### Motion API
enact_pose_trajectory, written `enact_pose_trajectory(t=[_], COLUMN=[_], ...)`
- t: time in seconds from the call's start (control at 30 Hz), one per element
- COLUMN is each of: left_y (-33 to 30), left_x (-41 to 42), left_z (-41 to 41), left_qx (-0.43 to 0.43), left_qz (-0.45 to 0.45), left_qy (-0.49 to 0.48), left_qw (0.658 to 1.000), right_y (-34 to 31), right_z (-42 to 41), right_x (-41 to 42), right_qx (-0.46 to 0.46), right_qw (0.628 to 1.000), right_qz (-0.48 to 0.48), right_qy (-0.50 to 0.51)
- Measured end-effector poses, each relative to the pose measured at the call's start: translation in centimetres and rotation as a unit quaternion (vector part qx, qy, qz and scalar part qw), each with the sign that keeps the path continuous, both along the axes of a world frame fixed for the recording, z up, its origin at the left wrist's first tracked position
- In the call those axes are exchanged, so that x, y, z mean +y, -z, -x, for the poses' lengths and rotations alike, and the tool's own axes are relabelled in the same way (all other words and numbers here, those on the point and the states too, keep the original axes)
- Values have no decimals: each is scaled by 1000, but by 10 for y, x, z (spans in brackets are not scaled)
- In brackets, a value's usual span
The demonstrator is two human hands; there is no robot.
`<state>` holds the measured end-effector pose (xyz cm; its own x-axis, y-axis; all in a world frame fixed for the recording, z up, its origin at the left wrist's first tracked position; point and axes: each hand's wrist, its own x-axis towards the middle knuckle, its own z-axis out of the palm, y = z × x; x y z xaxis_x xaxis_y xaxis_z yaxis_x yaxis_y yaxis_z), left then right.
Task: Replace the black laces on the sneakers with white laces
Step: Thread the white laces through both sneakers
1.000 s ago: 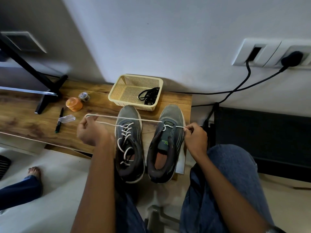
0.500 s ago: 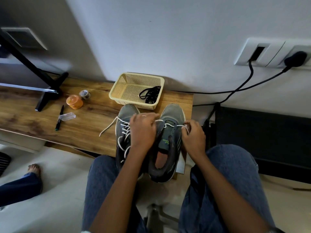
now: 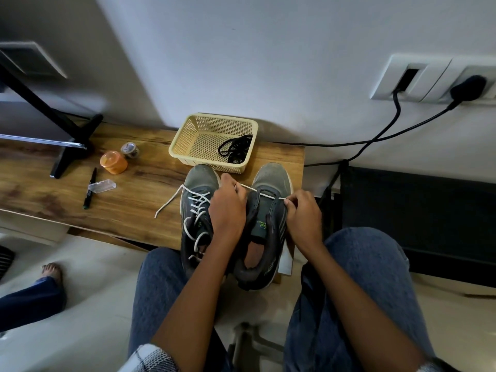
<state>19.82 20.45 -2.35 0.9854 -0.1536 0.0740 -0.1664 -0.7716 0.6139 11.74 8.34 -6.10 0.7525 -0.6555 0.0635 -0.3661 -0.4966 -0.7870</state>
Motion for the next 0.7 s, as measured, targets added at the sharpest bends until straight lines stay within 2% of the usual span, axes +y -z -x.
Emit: enact_pose_trajectory(t=[0.23, 0.37, 0.47, 0.57, 0.7], left_y=[0, -7, -24, -55, -100], left_x=[-4, 4, 21, 41, 60], left_z=[6, -2, -20, -31, -39], left_qx=[13, 53, 82, 68, 26], left_qz=[28, 44, 5, -61, -54], left_qy=[-43, -3, 29, 37, 24], left_qw=[999, 998, 996, 995, 998], right_y=[-4, -12, -30, -64, -118], right_z=[0, 2, 6, 15, 25], right_x=[1, -5, -22, -43, -62], right_qx=[9, 39, 113, 185, 178], right_qw=[1000, 998, 991, 978, 975], right_qz=[-23, -37, -55, -43, -51], right_qy=[8, -14, -47, -89, -123])
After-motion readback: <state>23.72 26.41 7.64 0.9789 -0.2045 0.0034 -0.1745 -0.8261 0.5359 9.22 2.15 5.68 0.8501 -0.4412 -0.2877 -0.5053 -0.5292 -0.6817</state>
